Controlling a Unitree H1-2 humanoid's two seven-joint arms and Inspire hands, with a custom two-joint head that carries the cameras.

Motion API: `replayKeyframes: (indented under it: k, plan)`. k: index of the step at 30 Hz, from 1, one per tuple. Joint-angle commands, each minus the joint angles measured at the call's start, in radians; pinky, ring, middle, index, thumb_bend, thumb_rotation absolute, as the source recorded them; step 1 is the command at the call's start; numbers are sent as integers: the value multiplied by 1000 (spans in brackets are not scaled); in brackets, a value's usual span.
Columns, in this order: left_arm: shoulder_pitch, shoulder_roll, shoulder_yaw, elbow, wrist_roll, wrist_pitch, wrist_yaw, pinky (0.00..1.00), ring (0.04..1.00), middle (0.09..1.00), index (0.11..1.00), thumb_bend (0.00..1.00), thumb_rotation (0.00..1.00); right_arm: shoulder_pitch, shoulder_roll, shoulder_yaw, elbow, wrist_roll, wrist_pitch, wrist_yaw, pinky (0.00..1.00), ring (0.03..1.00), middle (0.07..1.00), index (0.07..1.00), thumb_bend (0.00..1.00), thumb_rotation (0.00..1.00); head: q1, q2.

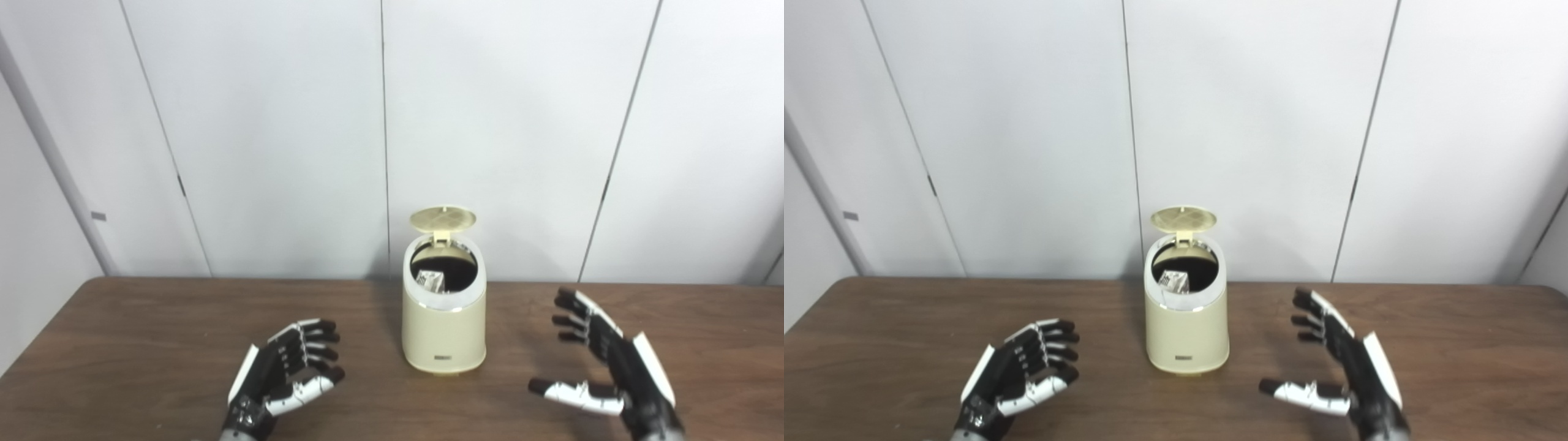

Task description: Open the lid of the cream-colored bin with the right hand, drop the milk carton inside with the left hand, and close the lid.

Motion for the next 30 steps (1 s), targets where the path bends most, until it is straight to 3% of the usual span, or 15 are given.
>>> replayKeyframes:
  k: [1,3,6,12,17,23,27,30]
  plan:
    - [-20,-3,-2,-1,5,-55,1,514,589,674,731,783,119,-101,-31,12,-62,-34,28,26,744,850,887,905,783,270,0,0]
    - [-17,-6,-4,7,7,-60,1,512,592,679,740,798,134,-158,-46,28,-73,-47,78,54,732,869,921,885,794,310,-4,-1]
    - [-12,-11,-7,8,15,-60,6,513,596,685,742,815,149,-242,-60,63,-78,-84,137,87,727,863,895,874,797,287,-6,-5]
    - [-15,-12,-6,21,19,-74,4,511,594,682,735,805,149,-361,-69,107,-26,-157,166,99,675,806,845,842,822,280,-13,-13]
    - [-20,-11,-2,31,17,-74,4,508,593,682,735,808,163,-432,-61,116,6,-149,226,134,718,876,899,885,816,307,-20,-17]
    - [-24,-13,-2,44,16,-83,-1,513,598,686,737,795,157,-494,-110,192,5,-265,271,188,760,903,935,915,800,500,-21,-18]
    - [-27,-21,4,50,2,-95,2,511,597,685,735,785,140,-528,-135,239,-2,-337,292,233,831,935,941,921,719,645,-18,-20]
    - [-29,-21,4,55,11,-107,3,502,588,682,736,776,146,-550,-149,268,-12,-382,303,276,832,939,934,913,688,676,-15,-20]
